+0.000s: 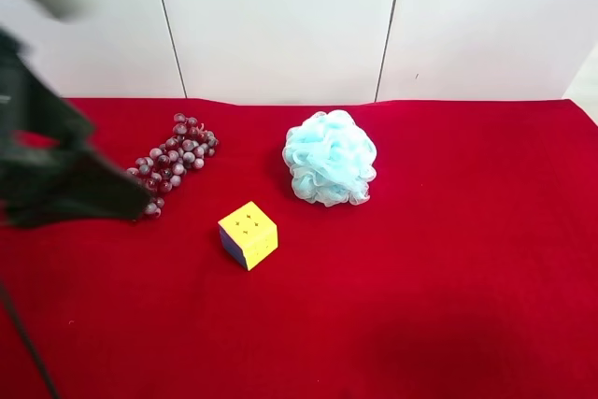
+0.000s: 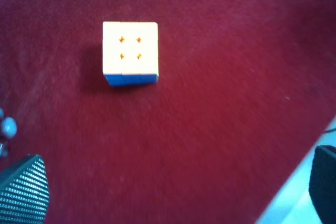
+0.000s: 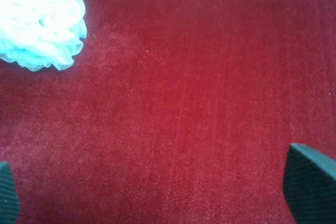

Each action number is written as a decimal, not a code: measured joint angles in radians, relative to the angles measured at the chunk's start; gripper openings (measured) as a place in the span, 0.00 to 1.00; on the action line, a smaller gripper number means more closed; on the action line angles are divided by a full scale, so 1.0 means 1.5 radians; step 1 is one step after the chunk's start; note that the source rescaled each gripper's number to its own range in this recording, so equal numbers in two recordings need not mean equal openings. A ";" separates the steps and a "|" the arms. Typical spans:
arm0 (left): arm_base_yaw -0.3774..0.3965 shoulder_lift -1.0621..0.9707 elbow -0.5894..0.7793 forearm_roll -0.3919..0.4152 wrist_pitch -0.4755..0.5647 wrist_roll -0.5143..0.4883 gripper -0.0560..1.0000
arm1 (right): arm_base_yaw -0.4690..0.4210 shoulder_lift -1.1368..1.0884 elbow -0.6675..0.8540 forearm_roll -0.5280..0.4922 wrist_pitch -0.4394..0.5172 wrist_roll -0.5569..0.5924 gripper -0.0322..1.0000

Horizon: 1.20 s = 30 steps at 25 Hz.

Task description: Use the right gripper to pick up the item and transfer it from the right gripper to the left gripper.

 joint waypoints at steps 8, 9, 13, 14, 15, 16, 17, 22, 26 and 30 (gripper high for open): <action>-0.002 -0.255 0.086 0.092 0.109 -0.082 1.00 | 0.000 0.000 0.000 0.000 0.000 0.000 1.00; -0.002 -0.288 0.101 0.094 0.109 -0.091 1.00 | 0.000 0.000 0.000 0.000 0.000 0.000 1.00; -0.002 -0.399 0.167 0.095 0.102 -0.120 1.00 | 0.000 0.000 0.000 0.000 0.000 0.000 1.00; -0.002 -0.423 0.182 0.095 0.102 -0.126 1.00 | 0.000 0.000 0.000 0.000 0.000 0.000 1.00; -0.002 -0.447 0.196 0.096 0.102 -0.132 1.00 | 0.000 0.000 0.000 0.000 0.000 0.000 1.00; -0.002 -0.467 0.207 0.096 0.102 -0.133 1.00 | 0.000 0.000 0.000 0.000 0.000 0.000 1.00; -0.003 -0.490 0.220 0.096 0.101 -0.133 1.00 | 0.000 0.000 0.000 0.000 0.000 0.000 1.00; -0.003 -0.592 0.268 0.097 0.101 -0.133 1.00 | 0.000 0.000 0.000 0.000 0.000 0.000 1.00; -0.003 -0.645 0.279 0.097 0.084 -0.130 1.00 | 0.000 0.000 0.000 0.000 0.000 0.000 1.00; -0.003 -0.650 0.289 0.095 0.064 -0.130 1.00 | 0.000 0.000 0.000 0.000 0.000 0.000 1.00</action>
